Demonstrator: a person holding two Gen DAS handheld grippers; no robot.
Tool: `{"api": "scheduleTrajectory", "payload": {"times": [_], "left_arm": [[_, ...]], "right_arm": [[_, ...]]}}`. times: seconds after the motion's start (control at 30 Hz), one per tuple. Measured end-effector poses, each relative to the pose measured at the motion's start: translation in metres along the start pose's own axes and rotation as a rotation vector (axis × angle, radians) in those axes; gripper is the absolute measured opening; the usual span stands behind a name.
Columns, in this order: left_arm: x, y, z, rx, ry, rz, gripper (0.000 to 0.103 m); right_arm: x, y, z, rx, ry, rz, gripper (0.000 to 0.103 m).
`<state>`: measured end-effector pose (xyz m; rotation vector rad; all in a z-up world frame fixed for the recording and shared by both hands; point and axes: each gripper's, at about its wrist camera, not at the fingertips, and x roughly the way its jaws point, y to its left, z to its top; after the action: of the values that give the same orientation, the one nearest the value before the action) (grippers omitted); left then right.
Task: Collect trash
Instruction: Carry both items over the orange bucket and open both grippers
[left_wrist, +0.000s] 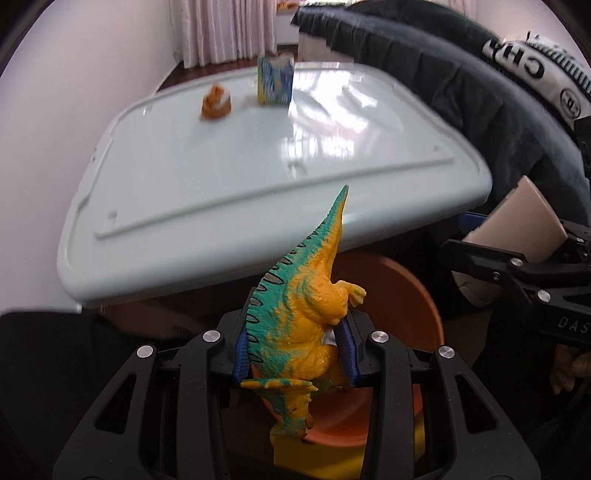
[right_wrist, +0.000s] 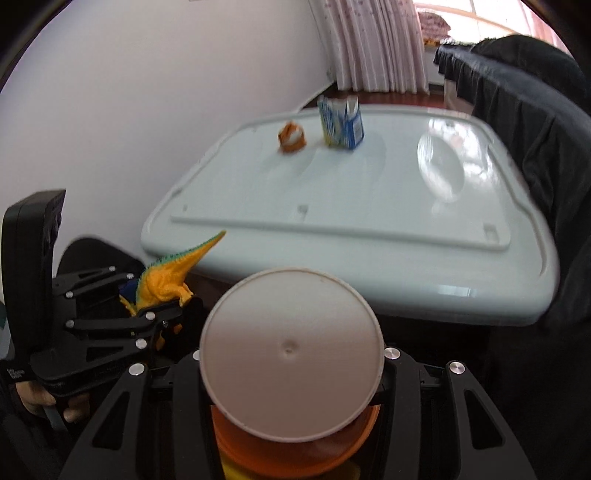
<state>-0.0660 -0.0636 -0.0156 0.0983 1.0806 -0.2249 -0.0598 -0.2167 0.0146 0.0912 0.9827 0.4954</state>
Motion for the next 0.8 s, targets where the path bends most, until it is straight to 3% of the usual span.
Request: {"api": "scheduleTrajectory", "payload": {"times": [0.17, 0.63, 0.67, 0.73, 0.8], "left_arm": [[0.021, 0.005, -0.019, -0.046, 0.133, -0.033, 0.037], [0.044, 0.005, -0.021, -0.055, 0.217, -0.051, 0.037], [0.046, 0.004, -0.021, -0.053, 0.223, -0.05, 0.038], [0.046, 0.004, -0.022, -0.05, 0.228, -0.031, 0.044], [0.047, 0.006, -0.022, -0.062, 0.232, -0.031, 0.054]], "right_arm": [[0.016, 0.001, -0.021, 0.008, 0.109, -0.004, 0.047], [0.044, -0.001, -0.028, 0.019, 0.208, -0.005, 0.047], [0.045, -0.001, -0.028, 0.019, 0.211, -0.006, 0.049], [0.045, -0.002, -0.028, 0.024, 0.208, -0.019, 0.077], [0.039, -0.004, -0.024, 0.034, 0.169, -0.032, 0.077]]}}
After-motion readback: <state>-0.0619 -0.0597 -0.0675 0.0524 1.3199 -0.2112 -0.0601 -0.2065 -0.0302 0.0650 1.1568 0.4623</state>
